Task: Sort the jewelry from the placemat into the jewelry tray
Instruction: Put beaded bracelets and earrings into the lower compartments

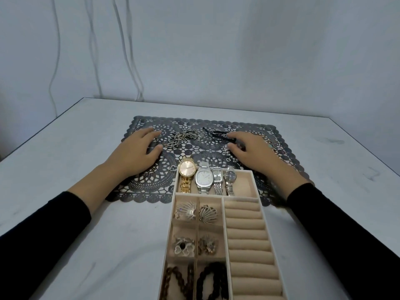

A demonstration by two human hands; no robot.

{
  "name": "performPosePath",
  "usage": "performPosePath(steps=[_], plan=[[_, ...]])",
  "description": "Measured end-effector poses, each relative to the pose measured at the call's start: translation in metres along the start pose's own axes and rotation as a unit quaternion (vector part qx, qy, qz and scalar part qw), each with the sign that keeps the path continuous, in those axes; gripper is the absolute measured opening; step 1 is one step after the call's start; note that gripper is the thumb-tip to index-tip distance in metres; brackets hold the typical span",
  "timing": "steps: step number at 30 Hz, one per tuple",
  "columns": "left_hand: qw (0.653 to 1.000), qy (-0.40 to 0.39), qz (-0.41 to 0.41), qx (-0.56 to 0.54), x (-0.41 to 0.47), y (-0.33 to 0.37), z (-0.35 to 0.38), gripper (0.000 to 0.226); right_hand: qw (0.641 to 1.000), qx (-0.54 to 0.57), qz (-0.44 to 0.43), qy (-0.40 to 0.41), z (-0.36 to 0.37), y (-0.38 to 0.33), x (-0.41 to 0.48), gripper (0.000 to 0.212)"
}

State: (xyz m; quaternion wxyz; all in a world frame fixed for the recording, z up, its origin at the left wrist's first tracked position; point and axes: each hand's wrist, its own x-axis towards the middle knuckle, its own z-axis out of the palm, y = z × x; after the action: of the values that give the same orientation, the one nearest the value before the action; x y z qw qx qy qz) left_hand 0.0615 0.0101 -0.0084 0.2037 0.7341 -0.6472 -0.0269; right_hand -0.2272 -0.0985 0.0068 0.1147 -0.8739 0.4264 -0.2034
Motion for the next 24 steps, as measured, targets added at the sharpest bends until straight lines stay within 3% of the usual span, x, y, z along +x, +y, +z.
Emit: performPosePath(steps=[5,14,24], plan=[[0.999,-0.016,0.028,-0.016,0.01,0.004,0.002,0.05,0.998,-0.025,-0.048,-0.044,0.01,-0.006,0.023,0.038],[0.995,-0.014,0.093,-0.036,0.025,0.009,0.004,0.042,0.994,-0.029,-0.095,-0.038,0.018,-0.014,0.052,0.035],[0.993,0.003,0.098,-0.07,0.027,0.003,0.006,0.034,0.991,-0.016,-0.115,-0.062,0.021,-0.011,0.059,0.025]])
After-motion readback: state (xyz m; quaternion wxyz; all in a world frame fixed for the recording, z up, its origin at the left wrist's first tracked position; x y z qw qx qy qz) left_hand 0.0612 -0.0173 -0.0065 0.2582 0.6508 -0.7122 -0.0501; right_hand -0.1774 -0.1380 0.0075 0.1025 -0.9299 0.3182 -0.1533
